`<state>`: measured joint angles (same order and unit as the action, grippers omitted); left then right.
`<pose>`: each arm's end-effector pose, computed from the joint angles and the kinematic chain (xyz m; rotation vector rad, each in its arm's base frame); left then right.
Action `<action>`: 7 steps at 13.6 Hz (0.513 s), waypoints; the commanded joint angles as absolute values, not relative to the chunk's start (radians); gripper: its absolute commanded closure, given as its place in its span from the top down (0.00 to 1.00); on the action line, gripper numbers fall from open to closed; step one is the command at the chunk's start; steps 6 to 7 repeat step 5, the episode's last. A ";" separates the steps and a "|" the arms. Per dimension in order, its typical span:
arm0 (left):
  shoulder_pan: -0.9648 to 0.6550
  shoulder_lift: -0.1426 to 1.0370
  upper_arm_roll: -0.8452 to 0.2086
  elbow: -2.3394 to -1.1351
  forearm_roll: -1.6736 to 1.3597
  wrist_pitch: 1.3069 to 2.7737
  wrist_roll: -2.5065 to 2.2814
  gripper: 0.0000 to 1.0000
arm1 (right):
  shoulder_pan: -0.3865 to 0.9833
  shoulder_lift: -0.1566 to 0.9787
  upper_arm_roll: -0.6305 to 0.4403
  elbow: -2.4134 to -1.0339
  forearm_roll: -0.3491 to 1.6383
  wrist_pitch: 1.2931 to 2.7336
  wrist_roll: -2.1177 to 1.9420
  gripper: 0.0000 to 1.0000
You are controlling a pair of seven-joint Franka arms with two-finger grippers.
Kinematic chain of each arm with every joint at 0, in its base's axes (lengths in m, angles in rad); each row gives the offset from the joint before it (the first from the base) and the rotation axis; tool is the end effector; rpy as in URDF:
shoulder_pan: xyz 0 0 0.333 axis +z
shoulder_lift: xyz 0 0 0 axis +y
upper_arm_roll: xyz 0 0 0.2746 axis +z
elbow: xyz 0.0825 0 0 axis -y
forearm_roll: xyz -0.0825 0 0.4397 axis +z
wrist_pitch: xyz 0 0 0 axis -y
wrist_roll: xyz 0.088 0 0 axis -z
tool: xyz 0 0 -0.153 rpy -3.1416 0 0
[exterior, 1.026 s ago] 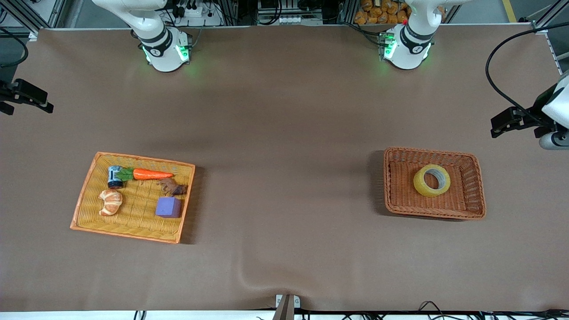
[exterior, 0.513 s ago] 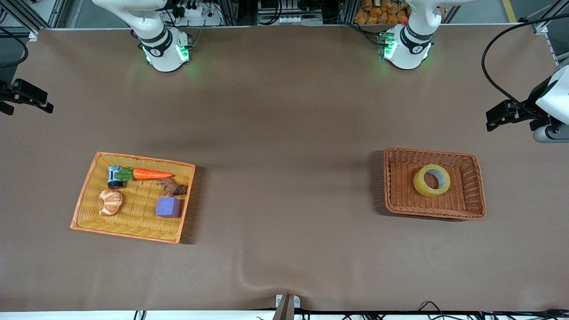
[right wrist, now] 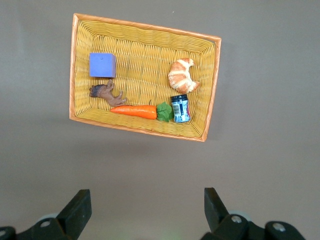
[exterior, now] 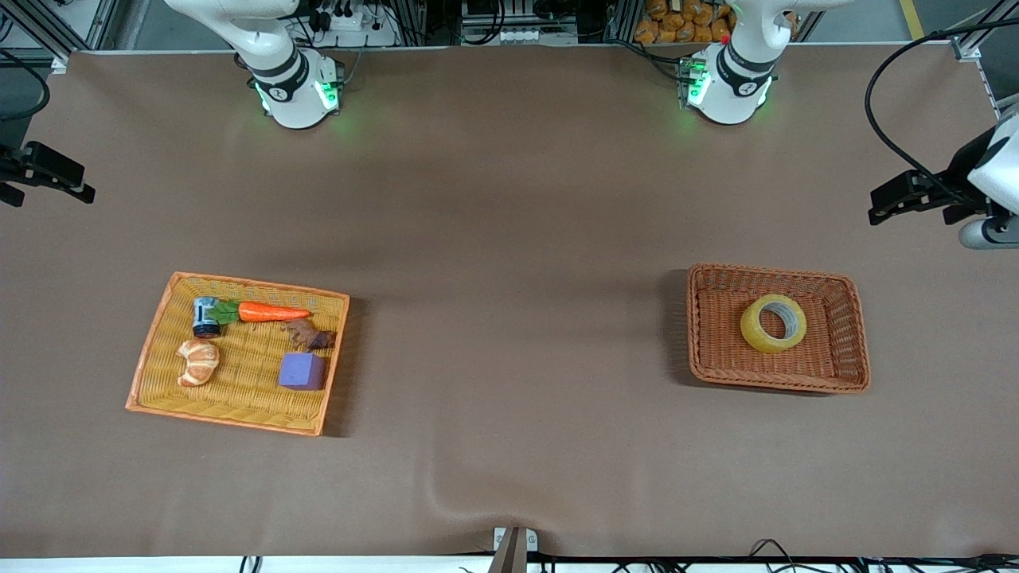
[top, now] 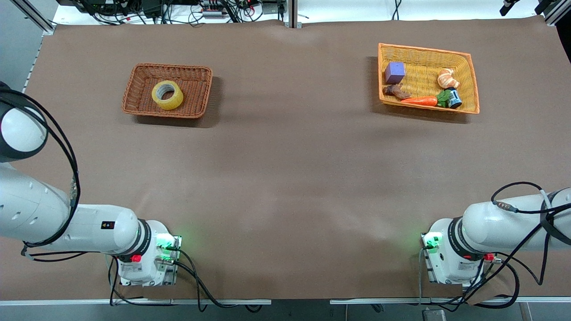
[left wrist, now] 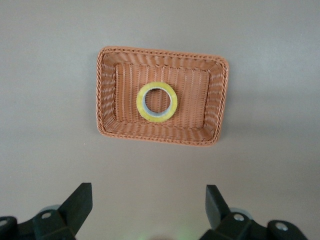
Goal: Transfer tape with both arms
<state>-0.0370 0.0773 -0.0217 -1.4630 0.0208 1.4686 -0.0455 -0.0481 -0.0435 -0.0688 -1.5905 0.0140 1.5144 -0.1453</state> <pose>0.6164 -0.0325 0.5374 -3.1168 0.0184 0.1101 0.5872 -0.0673 0.5480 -3.1198 -0.0454 0.0471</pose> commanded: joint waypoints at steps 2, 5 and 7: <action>-0.048 0.060 -0.017 -1.453 0.003 1.414 -0.054 1.00 | -0.041 -0.040 -0.071 -1.575 0.006 1.509 -0.150 1.00; -0.049 0.060 -0.017 -1.445 0.006 1.408 -0.054 1.00 | -0.040 -0.040 -0.071 -1.575 0.008 1.509 -0.150 1.00; -0.049 0.060 -0.017 -1.445 0.006 1.408 -0.054 1.00 | -0.040 -0.040 -0.071 -1.575 0.008 1.509 -0.150 1.00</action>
